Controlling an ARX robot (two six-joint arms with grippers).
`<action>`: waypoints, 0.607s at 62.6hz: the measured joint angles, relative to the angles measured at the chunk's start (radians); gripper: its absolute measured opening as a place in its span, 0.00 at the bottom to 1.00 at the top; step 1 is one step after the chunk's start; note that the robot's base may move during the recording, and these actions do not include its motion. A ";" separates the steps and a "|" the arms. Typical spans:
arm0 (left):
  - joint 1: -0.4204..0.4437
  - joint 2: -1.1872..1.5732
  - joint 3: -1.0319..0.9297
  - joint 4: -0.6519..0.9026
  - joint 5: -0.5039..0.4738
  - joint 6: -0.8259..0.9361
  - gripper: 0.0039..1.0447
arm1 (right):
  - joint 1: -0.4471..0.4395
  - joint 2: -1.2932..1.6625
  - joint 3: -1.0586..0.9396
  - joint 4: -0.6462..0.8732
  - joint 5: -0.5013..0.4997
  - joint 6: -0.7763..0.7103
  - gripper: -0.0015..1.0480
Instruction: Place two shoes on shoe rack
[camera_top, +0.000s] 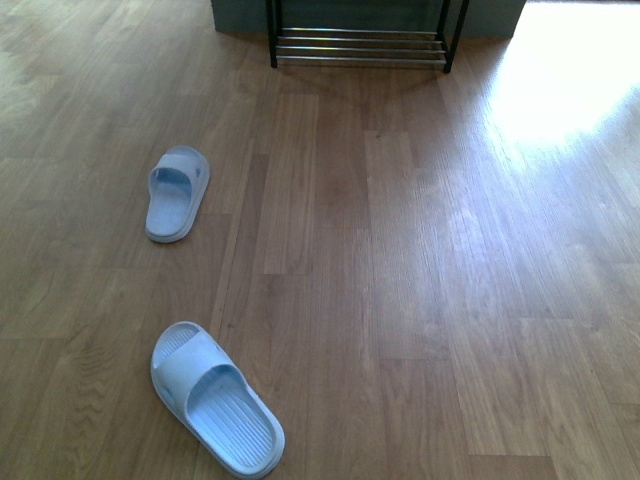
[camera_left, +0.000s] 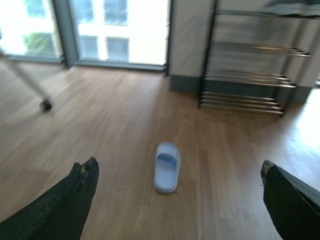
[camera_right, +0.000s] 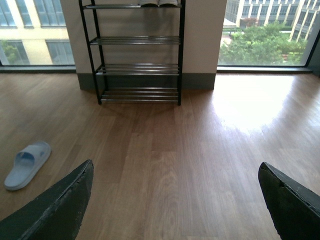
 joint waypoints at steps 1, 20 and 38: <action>-0.036 0.038 0.031 -0.083 -0.091 -0.070 0.91 | 0.000 0.000 0.000 0.000 0.000 0.000 0.91; -0.093 0.795 0.282 -0.043 -0.344 -0.660 0.91 | 0.000 0.000 0.000 0.000 -0.003 0.000 0.91; -0.134 1.428 0.483 0.117 -0.198 -0.631 0.91 | 0.000 0.000 0.000 0.000 -0.002 0.000 0.91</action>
